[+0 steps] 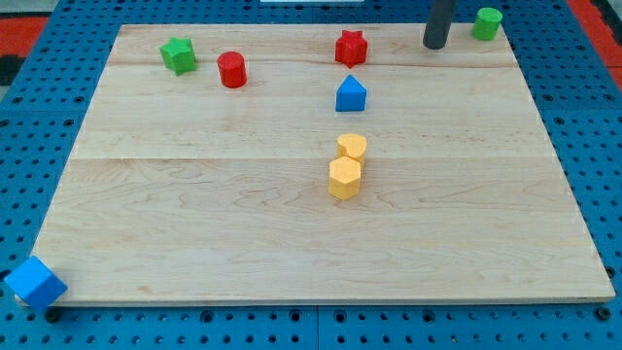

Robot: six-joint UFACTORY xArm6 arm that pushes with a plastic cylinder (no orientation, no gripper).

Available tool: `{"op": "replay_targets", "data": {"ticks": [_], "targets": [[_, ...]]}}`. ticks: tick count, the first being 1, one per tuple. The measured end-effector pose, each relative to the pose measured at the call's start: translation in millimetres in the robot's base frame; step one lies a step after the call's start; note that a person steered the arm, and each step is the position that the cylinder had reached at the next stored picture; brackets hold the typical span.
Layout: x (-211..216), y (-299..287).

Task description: Move the blue triangle left and down a bit

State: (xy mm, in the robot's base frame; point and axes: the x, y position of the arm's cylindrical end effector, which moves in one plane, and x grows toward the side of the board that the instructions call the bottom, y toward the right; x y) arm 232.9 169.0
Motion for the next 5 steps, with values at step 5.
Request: {"op": "replay_targets", "data": {"ticks": [5], "targets": [[105.8,-103.8]]}}
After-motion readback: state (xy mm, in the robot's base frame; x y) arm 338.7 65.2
